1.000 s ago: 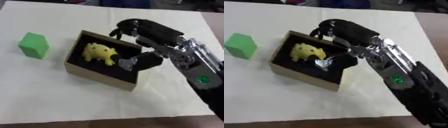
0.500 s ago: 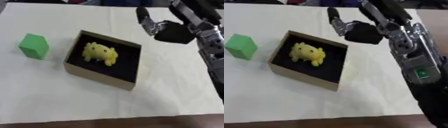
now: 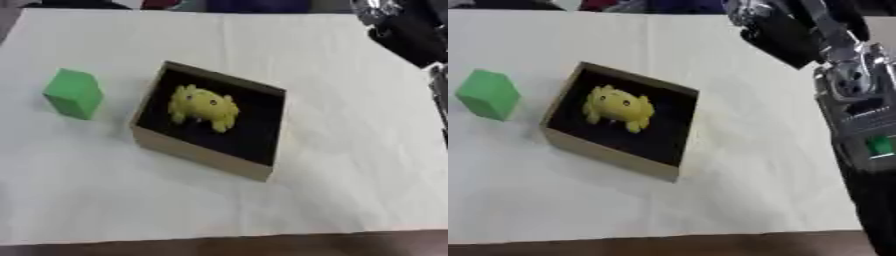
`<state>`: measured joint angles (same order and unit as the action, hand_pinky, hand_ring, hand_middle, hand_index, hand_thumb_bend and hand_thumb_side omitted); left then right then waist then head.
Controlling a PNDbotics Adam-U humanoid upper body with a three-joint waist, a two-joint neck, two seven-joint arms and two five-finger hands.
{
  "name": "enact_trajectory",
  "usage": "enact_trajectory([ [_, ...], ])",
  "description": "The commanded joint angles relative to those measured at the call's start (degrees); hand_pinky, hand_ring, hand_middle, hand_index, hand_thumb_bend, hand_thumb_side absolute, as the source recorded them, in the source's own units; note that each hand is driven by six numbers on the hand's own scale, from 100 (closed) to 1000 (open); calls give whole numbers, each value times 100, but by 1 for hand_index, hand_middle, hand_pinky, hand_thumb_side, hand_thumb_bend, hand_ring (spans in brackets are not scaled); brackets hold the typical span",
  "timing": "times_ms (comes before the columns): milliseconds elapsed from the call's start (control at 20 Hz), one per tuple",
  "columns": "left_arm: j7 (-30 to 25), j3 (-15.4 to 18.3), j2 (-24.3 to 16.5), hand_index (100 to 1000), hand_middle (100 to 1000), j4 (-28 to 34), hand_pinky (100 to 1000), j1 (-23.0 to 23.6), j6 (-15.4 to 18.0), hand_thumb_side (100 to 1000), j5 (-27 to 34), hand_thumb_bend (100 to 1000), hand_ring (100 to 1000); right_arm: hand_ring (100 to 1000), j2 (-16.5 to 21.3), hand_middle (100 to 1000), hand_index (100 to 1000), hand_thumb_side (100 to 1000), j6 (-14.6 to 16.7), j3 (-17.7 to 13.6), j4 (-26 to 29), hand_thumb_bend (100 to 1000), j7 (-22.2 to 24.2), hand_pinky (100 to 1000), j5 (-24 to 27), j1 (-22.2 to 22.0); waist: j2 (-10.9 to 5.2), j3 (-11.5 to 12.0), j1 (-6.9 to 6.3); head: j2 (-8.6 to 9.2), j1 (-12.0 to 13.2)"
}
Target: Pick up objects on the table and place them in the box.
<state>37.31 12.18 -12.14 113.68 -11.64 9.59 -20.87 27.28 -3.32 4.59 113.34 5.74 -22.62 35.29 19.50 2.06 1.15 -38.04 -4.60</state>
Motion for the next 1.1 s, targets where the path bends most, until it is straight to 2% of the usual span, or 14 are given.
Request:
enact_trajectory([
  [50,42,-46,-341,726,553,91,436,-29,-95,1000,-148,371,525,853,25,642,948,910,138,-57,125,100,-291,952,306,-38,-135,-9,-37,-19,42],
  [250,73,-128,-807,769,593,91,443,-65,-324,1000,-433,443,549,852,61,647,937,907,219,-50,125,100,-631,955,646,-181,-160,-17,-104,-28,65],
  [350,-32,-196,-1071,798,618,91,453,-97,-440,1000,-600,494,574,853,98,648,937,906,241,-37,125,100,-802,957,817,-222,-176,-17,-145,-33,55],
  [500,-252,-357,-1459,828,654,91,475,-174,-614,1000,-839,524,610,856,173,652,937,907,287,-10,122,100,-1043,959,1058,-270,-201,-20,-201,-43,22],
  [900,-890,-1048,-2500,885,734,91,551,-215,-1139,1000,-1480,538,710,857,315,655,937,896,465,104,89,100,-1679,960,1699,-294,-243,-77,-270,-84,34],
  [1100,-1221,-1387,-3039,924,783,-72,613,-276,-1133,978,-1812,585,765,859,352,656,934,897,534,132,70,100,-1760,962,2030,-269,-256,-113,-268,-105,54],
])
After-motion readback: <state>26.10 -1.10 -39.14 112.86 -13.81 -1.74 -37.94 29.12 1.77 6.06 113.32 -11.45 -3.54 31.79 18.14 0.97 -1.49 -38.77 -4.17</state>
